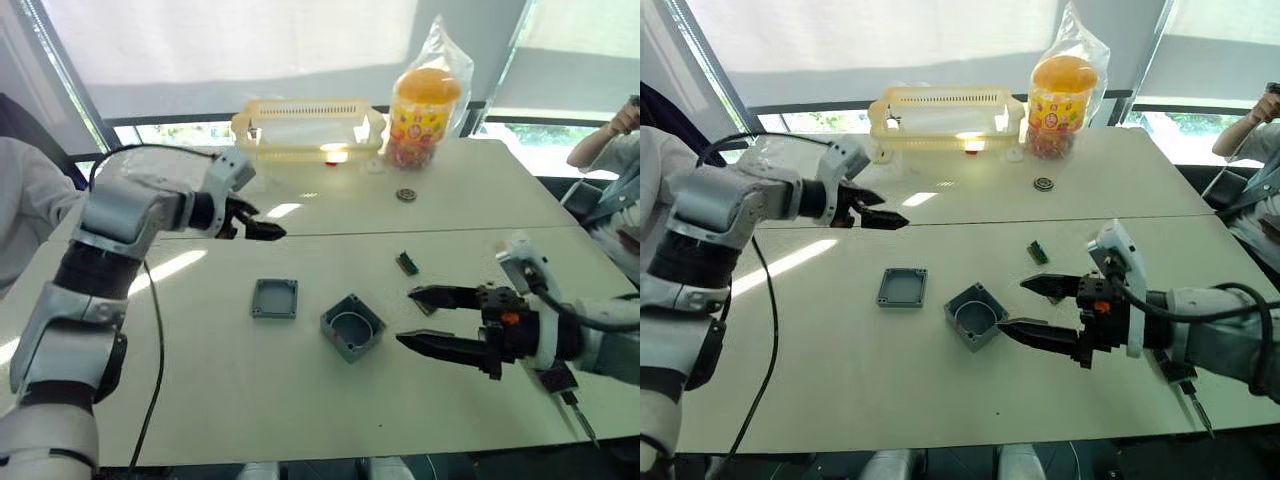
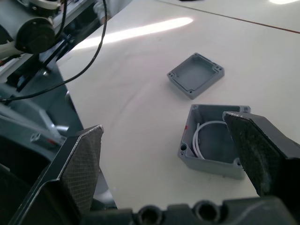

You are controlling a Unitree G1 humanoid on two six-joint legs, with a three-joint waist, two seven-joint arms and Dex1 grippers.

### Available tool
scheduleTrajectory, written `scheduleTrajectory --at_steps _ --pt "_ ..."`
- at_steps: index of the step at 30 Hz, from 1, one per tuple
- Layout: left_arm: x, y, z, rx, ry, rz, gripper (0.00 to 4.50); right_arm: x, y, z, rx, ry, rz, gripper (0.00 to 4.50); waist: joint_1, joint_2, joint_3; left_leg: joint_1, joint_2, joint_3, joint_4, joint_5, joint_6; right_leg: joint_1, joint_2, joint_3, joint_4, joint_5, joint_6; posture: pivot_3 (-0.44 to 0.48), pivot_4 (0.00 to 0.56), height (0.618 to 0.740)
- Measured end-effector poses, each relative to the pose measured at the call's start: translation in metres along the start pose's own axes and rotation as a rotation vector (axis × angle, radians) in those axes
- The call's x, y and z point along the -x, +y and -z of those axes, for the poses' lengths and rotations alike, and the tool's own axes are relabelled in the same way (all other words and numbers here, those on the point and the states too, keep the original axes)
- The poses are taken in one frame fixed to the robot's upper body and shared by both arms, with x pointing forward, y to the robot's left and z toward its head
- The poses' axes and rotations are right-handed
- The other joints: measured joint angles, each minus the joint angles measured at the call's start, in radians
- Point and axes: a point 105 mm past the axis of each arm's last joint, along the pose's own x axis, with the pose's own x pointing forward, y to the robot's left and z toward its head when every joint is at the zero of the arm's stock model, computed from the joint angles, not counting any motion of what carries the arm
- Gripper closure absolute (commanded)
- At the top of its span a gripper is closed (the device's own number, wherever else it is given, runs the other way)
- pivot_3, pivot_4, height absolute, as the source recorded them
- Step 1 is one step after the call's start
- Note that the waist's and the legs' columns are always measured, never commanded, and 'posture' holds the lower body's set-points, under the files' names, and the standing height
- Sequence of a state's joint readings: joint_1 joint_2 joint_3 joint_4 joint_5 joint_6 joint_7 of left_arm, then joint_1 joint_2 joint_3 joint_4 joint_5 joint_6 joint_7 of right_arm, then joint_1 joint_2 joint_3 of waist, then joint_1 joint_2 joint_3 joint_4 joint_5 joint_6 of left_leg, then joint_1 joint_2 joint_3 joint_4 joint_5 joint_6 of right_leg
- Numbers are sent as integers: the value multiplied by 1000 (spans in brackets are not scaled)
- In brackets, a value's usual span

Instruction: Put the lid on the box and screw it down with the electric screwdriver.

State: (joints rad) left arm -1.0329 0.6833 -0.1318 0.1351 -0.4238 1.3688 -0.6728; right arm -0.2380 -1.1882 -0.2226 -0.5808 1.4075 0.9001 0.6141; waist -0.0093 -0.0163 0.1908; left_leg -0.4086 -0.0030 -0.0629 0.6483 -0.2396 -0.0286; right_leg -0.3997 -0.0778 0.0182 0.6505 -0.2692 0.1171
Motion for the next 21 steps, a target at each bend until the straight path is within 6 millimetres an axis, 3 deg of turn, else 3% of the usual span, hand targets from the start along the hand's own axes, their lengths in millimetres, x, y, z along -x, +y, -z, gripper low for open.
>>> scheduleTrajectory --at_steps 3,8,21 --pt "-1 9 22 161 86 -89 15 -8 -1 -1 26 28 -54 0 1 -1 0 0 -1 0 0 0 0 1 -1 0 -1 0 0 0 150 740" --pt "-24 7 54 277 207 -119 15 -22 -1 14 6 70 -105 0 -1 -1 0 -1 -2 1 0 0 0 -2 -2 1 0 0 0 0 150 740" --pt "-40 -1 70 273 321 -149 15 -33 8 31 -31 21 -55 0 -1 0 -1 0 -2 2 0 0 -1 -2 -3 2 1 0 0 0 150 740"
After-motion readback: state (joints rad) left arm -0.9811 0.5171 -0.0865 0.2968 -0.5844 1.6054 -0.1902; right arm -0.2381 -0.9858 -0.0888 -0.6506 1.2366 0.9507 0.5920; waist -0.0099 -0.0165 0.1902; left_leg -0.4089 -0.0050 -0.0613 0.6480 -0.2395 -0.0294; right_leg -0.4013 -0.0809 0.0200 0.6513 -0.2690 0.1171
